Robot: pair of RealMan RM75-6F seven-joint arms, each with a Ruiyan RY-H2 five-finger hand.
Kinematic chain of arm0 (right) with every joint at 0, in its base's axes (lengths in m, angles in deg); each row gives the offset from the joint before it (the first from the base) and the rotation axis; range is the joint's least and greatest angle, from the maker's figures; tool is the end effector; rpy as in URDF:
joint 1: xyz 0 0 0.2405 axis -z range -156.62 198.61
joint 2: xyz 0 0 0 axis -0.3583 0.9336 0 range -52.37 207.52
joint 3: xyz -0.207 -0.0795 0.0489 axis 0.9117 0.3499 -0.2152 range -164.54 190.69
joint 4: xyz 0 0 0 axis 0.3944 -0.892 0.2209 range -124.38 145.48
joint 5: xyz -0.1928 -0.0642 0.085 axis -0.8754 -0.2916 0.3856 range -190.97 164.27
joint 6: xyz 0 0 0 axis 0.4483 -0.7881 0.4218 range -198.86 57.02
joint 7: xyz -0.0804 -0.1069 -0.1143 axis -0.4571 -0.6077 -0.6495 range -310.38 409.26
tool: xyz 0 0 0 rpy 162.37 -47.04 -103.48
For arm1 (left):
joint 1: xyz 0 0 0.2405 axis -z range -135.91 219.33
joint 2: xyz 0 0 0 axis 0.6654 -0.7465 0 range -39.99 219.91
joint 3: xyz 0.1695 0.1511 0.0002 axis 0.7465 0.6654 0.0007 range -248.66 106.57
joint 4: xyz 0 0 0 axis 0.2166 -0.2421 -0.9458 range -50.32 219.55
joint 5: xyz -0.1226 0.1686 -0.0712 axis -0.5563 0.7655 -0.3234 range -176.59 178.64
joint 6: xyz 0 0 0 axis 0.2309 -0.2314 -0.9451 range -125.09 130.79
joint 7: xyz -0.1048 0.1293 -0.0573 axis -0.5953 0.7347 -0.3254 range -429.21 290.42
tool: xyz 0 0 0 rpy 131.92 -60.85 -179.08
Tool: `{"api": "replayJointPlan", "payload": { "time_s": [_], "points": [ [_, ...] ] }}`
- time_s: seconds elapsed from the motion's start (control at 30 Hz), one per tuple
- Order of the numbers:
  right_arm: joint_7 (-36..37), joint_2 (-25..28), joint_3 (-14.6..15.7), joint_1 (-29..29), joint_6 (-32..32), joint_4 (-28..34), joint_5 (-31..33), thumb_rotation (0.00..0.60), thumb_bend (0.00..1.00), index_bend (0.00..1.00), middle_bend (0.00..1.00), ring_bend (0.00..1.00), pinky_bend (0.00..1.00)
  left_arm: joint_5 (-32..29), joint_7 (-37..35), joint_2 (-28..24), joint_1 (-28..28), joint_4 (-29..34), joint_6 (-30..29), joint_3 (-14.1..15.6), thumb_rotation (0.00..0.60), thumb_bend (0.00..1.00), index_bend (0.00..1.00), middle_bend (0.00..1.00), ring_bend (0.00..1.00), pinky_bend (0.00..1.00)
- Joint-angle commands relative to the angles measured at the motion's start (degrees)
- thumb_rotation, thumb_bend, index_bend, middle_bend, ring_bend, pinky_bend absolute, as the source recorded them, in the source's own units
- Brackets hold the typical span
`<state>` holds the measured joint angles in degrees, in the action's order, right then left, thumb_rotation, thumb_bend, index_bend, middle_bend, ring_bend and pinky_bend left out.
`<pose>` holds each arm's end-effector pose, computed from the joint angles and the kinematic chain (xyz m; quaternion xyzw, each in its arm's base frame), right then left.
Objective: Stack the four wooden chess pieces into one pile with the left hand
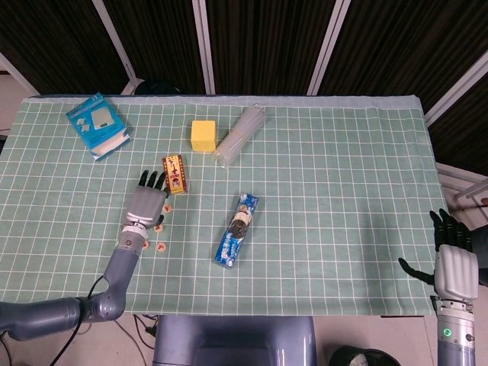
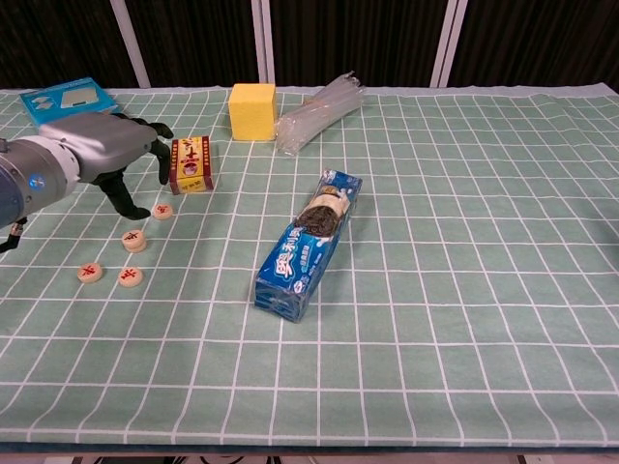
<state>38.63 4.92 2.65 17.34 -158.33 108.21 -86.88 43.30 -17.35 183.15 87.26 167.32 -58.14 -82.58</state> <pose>-0.2802 -0.2263 0.1244 0.4838 -0.4255 0.3962 0.6542 -0.1411 0.3712 -0.0424 -0.7486 -0.3090 -0.2164 0.5452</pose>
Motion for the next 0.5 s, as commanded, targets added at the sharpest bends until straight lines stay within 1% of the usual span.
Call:
{"api": "replayJointPlan", "payload": {
  "time_s": [0.03,0.23,0.5],
  "points": [
    [0.0,0.0,0.0,0.0,0.0,0.0,0.0,0.600,0.23,0.00,0.01,0.00,0.00,-1.2,0.1,1.2,0.9,-1.6,0.6,0.0,0.600,0.23,0.41,0.03,0.00,0.00],
    [0.2,0.0,-0.1,0.0,0.0,-0.1,0.2,0.600,0.23,0.00,0.01,0.00,0.00,-2.3,-0.1,2.6,1.8,-3.5,1.1,0.3,0.600,0.23,0.42,0.03,0.00,0.00],
    [0.4,-0.1,-0.2,0.0,-0.1,-0.1,0.3,0.600,0.23,0.00,0.01,0.00,0.00,-4.0,1.3,3.6,2.6,-5.3,0.3,0.9,0.600,0.23,0.41,0.03,0.00,0.00]
  ]
}}
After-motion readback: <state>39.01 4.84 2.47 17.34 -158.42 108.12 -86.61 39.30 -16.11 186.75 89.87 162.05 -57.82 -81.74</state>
